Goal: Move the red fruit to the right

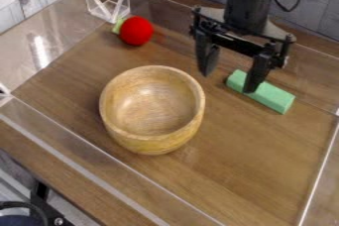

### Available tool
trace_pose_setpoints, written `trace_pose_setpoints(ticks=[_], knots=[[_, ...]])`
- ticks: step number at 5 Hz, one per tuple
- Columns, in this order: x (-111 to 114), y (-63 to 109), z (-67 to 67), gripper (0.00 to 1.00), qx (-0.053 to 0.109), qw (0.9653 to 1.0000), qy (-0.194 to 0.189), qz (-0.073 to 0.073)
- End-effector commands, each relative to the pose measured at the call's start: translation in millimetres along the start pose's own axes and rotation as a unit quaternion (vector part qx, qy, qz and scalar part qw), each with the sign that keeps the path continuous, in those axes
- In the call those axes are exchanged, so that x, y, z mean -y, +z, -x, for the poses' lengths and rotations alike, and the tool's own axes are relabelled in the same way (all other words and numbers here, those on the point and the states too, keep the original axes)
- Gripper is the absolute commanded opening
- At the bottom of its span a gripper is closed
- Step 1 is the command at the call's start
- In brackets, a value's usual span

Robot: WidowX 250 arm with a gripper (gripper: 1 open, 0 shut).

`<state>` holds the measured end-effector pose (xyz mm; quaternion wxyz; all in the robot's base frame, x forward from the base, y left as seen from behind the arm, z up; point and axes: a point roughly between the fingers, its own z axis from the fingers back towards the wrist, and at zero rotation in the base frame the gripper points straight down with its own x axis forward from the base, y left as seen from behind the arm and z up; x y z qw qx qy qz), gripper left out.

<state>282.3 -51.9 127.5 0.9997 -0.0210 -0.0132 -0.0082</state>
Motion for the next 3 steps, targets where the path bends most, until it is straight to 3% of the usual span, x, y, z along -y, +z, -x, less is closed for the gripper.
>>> trace_pose_setpoints(ticks=[1, 2, 3], knots=[[-8.9, 20.6, -2.2, 1.0, 0.05, 0.9987, -0.007, -0.003], [-15.8, 23.3, -1.3, 1.0, 0.067, 0.9977, -0.012, -0.002], [-22.6, 17.3, -9.9, 1.0, 0.087, 0.9959, -0.023, 0.011]])
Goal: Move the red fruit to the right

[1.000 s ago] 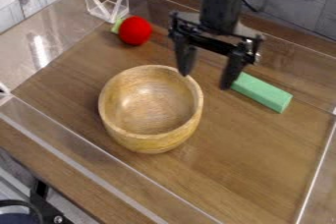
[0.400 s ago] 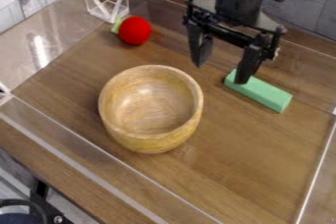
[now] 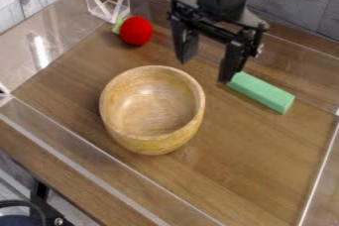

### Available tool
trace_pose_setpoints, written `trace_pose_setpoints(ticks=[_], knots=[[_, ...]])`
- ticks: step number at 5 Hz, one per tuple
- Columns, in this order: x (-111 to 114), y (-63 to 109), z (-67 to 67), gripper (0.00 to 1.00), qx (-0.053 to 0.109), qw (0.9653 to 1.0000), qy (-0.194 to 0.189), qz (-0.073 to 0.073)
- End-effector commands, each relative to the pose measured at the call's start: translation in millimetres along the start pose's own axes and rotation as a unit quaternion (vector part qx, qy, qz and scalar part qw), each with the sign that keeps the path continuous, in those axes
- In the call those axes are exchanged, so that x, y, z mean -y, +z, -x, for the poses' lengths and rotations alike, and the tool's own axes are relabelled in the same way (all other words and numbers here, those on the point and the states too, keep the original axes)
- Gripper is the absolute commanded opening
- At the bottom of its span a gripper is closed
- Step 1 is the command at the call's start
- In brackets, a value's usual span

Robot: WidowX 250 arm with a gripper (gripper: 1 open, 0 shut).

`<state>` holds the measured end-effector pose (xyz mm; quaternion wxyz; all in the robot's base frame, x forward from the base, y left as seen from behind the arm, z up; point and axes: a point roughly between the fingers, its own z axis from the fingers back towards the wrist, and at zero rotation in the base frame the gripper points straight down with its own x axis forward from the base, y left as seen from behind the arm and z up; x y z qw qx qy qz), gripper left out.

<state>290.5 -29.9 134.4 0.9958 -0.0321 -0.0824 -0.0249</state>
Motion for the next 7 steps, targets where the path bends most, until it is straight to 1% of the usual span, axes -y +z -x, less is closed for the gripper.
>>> trace_pose_setpoints(ticks=[1, 2, 3, 4, 5, 6, 7], knots=[[-2.3, -0.8, -15.1, 1.0, 0.034, 0.9993, -0.013, 0.009], [2.2, 2.0, -20.9, 1.0, 0.049, 0.9987, -0.011, 0.013], [4.6, 6.7, -26.9, 1.0, 0.076, 0.9969, -0.013, 0.01], [1.6, 11.7, -37.3, 1.0, 0.101, 0.9948, -0.006, 0.004], [-2.8, 14.8, -47.1, 1.0, 0.128, 0.9917, 0.0, -0.005], [-5.6, 11.4, -54.4, 1.0, 0.148, 0.9889, 0.011, -0.007], [-2.3, 3.6, -63.6, 1.0, 0.163, 0.9866, 0.0, 0.007]])
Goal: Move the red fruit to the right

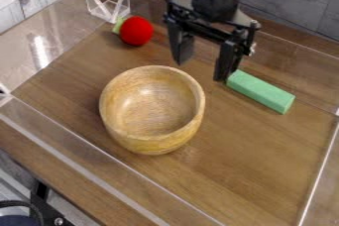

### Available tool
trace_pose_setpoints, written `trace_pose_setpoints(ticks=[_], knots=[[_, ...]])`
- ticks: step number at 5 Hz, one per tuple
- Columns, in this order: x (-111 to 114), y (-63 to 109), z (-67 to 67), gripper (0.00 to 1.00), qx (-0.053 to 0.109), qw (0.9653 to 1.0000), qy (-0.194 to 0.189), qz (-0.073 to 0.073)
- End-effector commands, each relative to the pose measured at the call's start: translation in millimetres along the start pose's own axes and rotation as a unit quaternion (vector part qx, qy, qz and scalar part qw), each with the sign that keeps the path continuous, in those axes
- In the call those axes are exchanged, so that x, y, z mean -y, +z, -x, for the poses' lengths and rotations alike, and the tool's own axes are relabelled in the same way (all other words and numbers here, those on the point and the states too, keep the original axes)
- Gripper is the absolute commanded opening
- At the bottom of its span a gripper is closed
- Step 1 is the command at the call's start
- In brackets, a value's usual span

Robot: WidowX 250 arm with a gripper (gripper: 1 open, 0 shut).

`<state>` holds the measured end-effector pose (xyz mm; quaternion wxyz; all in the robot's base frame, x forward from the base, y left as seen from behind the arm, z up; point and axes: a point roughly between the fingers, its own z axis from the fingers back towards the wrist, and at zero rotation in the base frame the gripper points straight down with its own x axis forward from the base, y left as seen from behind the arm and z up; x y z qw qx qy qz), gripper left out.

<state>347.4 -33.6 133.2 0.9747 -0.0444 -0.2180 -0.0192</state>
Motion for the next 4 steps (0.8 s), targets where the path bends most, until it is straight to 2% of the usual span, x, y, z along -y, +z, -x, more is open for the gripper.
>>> trace_pose_setpoints(ticks=[1, 2, 3, 4], knots=[[2.0, 8.2, -22.4, 1.0, 0.042, 0.9989, -0.014, 0.014], [-1.7, 8.7, -27.2, 1.0, 0.066, 0.9972, -0.033, 0.014], [-12.7, 9.8, -22.3, 1.0, 0.088, 0.995, -0.046, 0.008], [-9.7, 14.7, -29.1, 1.0, 0.115, 0.9923, -0.038, -0.026]])
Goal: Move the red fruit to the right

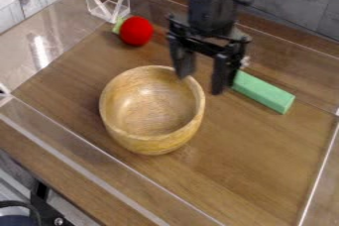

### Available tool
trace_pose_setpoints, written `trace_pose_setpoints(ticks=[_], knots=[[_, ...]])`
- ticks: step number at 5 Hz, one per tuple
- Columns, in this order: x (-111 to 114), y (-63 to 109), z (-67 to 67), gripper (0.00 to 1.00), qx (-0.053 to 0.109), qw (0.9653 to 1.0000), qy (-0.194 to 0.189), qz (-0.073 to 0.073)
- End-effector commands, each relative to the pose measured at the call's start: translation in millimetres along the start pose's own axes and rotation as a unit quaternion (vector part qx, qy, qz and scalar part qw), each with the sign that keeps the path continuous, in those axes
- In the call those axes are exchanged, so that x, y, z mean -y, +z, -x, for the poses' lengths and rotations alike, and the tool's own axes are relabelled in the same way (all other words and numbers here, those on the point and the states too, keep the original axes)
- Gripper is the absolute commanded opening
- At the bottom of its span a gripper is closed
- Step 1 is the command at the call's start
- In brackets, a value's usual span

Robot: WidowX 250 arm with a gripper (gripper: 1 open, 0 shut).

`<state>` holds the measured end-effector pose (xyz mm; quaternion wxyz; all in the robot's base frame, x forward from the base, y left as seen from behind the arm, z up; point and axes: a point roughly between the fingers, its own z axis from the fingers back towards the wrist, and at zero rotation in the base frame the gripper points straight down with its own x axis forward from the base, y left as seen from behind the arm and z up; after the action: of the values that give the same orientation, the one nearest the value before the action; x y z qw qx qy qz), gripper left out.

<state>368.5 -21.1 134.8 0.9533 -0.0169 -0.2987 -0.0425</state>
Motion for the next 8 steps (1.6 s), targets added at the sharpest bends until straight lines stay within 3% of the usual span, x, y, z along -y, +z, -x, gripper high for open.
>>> trace_pose_setpoints(ticks=[1, 2, 4, 5, 7, 8], knots=[[19.5, 18.9, -13.6, 1.0, 0.059, 0.9979, -0.011, -0.025], [11.8, 13.9, -11.1, 1.0, 0.06, 0.9979, -0.011, -0.021], [3.4, 11.6, -9.4, 1.0, 0.076, 0.9966, 0.009, -0.031], [-11.4, 11.4, -7.0, 1.0, 0.084, 0.9962, 0.006, -0.024], [-52.7, 19.3, -7.0, 1.0, 0.121, 0.9925, -0.001, -0.017], [-55.1, 19.6, -6.7, 1.0, 0.129, 0.9912, 0.008, -0.03]])
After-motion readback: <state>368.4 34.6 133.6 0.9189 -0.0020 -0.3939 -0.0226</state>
